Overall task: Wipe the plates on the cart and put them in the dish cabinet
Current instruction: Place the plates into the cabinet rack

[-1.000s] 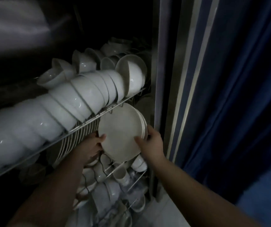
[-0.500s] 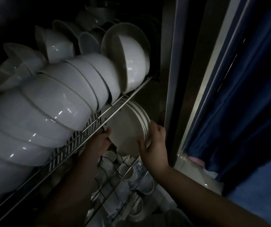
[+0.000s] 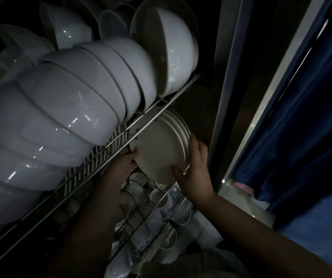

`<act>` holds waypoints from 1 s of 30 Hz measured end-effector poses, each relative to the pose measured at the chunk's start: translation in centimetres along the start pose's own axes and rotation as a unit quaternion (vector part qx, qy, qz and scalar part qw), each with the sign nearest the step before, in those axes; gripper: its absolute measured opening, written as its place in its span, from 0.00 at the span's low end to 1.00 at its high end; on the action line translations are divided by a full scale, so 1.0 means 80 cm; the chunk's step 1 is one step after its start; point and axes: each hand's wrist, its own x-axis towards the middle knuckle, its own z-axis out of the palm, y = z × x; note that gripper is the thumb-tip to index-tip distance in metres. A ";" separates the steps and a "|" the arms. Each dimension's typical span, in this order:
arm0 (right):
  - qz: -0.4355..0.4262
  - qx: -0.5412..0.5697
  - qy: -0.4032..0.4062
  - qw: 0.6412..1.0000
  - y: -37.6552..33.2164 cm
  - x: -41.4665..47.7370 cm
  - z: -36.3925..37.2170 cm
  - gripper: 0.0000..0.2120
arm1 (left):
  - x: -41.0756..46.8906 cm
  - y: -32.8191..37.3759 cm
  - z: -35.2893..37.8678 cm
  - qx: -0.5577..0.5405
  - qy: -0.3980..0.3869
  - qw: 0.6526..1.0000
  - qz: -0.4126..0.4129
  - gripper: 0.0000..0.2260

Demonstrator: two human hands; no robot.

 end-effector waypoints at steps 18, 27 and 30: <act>-0.139 0.010 -0.026 0.990 0.037 -0.020 -0.024 0.42 | -0.031 -0.030 -0.014 0.274 0.207 0.926 0.156 0.12; -0.392 -0.084 -0.066 0.914 -0.002 0.021 -0.041 0.13 | -0.116 -0.017 0.017 0.491 0.267 0.784 0.270 0.10; -0.445 -0.059 -0.133 0.884 -0.012 0.024 -0.041 0.11 | -0.157 -0.020 0.028 0.591 0.282 0.710 0.260 0.11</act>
